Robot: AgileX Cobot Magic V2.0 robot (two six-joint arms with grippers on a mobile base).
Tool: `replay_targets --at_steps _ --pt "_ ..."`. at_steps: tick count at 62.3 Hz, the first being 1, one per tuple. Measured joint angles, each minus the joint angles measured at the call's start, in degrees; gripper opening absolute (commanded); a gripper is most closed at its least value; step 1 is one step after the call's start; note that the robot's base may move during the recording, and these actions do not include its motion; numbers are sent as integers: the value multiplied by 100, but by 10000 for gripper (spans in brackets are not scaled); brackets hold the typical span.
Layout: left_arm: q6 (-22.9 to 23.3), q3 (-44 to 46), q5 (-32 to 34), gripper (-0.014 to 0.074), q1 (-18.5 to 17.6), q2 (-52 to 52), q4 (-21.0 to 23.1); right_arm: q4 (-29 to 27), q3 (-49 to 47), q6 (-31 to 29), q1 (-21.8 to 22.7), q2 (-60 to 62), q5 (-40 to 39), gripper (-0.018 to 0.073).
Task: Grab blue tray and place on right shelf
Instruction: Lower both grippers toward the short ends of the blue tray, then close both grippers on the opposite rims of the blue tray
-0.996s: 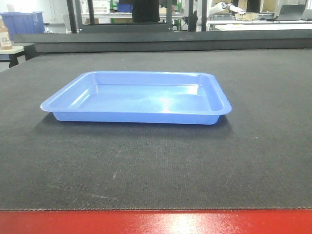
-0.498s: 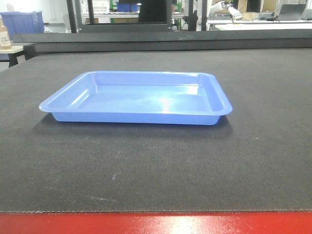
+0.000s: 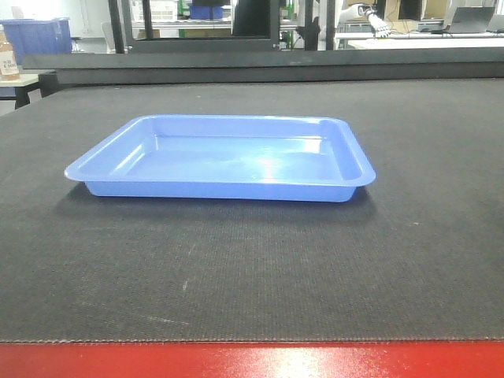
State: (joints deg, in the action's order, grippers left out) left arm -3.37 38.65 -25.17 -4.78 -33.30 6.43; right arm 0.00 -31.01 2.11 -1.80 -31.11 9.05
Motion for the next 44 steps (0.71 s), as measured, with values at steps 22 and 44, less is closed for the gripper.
replay_targets --at_steps 22,44 --pt "-593 3166 -1938 422 -1125 -3142 94 -33 -3494 11 -1704 -3224 2059 594" --pt "113 4959 -2880 422 -1147 -5702 -90 -59 -5635 1150 -1862 -5834 3651 594"
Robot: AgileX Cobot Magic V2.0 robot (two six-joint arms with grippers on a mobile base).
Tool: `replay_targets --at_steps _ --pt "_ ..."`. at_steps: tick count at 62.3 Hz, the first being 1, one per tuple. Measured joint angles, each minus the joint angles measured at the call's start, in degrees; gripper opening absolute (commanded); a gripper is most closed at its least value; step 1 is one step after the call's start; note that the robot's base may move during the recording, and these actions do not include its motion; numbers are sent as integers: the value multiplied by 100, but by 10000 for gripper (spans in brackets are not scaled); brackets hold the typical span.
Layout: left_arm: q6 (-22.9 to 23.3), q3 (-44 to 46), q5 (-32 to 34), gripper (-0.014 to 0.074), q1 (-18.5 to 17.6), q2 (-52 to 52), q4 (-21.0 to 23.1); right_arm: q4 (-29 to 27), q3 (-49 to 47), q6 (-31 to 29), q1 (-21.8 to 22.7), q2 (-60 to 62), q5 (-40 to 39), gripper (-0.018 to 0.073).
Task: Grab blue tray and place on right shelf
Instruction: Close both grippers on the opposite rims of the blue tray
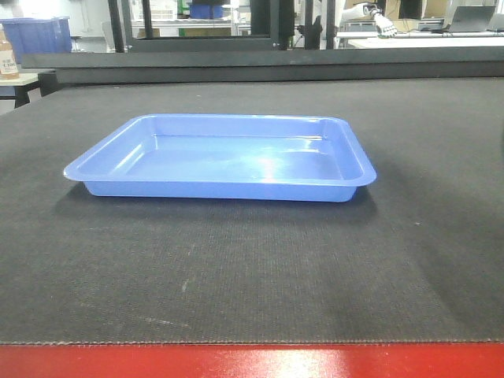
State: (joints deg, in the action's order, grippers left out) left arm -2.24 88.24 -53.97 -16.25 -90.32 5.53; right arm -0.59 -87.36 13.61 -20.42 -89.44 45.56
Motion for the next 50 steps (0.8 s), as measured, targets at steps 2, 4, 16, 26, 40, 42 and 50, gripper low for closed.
replay_targets --at_steps 2,4,16,26,40,42,50 --pt "124 95 -28 422 0 -186 -71 11 -62 112 34 -194 74 594" --pt "224 163 -41 422 0 -327 -161 11 -95 198 76 -342 124 594" --pt "781 486 -60 422 0 -1119 -501 59 -140 379 141 -1250 188 594" --pt "881 596 -2 422 0 -1592 -516 59 -140 407 141 -1711 -13 594" --pt "915 610 303 421 0 -2036 -473 126 -149 411 141 -2018 -379 594" --pt "925 615 338 421 0 -2094 -458 142 -153 411 141 -2052 -404 594" --pt "937 623 471 421 0 -2277 -448 209 -167 411 141 -2220 -458 594"
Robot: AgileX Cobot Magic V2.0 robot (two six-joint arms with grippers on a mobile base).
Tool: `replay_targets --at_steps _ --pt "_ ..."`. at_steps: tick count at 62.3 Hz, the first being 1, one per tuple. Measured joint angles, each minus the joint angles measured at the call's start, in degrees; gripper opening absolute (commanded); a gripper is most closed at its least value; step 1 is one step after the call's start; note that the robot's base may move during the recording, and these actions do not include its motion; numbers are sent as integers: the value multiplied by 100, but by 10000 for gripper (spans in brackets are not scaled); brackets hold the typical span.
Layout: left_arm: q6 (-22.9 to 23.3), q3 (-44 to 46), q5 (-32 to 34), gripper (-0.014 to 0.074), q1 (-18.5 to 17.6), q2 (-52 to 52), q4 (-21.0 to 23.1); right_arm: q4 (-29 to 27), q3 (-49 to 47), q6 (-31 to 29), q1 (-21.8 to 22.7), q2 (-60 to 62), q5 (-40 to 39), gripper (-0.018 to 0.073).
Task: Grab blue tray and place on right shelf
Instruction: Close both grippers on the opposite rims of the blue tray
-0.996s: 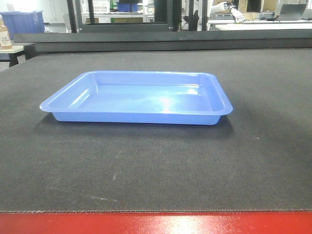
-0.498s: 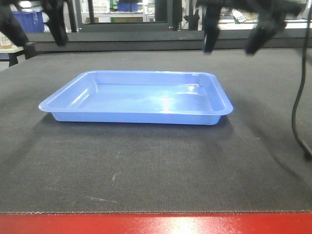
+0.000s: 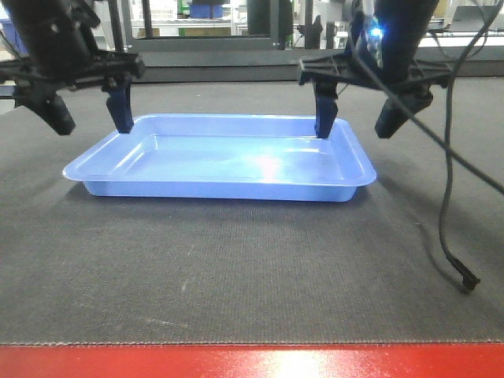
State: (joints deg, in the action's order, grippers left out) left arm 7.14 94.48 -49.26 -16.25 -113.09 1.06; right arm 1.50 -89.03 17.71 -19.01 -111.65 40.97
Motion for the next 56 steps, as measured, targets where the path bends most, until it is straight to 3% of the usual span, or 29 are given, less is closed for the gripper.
replay_targets --at_steps 16,31,41,50,56 --pt "0 0 124 421 0 -273 12 22 0 0 0 -170 -100 564" --pt "8 0 169 371 0 -357 48 41 -9 0 0 -297 -161 318" --pt "8 0 191 276 0 -370 48 55 -9 11 0 -432 -161 239" --pt "8 0 202 116 0 -370 48 30 -20 89 9 -430 -169 47" --pt "8 0 202 -6 0 -370 48 20 -20 98 9 -430 -169 59"
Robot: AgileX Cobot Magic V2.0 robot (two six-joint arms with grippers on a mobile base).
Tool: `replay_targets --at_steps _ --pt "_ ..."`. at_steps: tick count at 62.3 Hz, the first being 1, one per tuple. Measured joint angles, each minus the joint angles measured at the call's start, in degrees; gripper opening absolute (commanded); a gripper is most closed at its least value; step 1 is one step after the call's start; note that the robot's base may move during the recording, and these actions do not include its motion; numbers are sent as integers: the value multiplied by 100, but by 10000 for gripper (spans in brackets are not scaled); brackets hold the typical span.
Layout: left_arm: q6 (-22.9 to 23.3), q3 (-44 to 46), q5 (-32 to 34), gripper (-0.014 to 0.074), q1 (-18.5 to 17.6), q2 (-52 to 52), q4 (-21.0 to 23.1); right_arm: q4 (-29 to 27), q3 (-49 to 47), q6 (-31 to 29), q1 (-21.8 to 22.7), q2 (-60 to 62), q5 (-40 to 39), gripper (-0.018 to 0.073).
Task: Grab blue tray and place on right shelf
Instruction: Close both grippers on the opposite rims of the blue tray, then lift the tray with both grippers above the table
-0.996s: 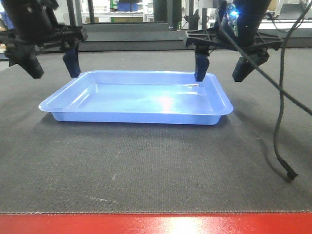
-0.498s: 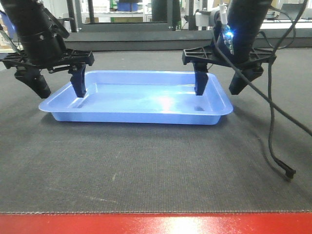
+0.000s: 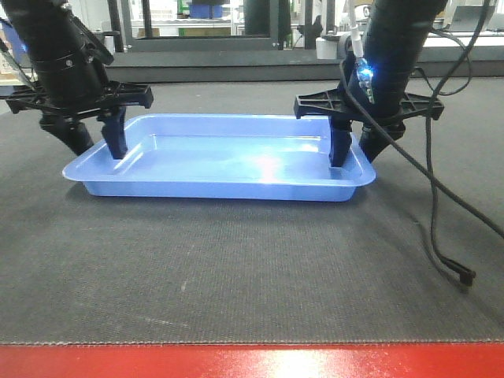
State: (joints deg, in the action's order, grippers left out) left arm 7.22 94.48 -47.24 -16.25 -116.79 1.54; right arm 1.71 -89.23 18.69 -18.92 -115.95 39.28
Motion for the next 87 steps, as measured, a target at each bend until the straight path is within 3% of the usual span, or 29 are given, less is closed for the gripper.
replay_targets --at_steps 2,18,31,54,72,87 --pt "0 0 0 -56 0 0 -12 0 0 0 0 0 0 59" --pt "41 56 -51 -41 0 0 70 0 0 0 0 0 0 59" --pt "41 331 -480 -41 0 145 74 -12 0 13 0 315 252 59" --pt "49 254 -1097 -41 -120 1863 36 210 408 26 -98 2145 602 59" --pt "510 -1202 -1035 -41 -666 3198 60 257 2135 97 -268 3902 418 59" --pt "958 -1609 -991 -41 -1426 3703 -319 345 2494 97 -268 4785 746 59"
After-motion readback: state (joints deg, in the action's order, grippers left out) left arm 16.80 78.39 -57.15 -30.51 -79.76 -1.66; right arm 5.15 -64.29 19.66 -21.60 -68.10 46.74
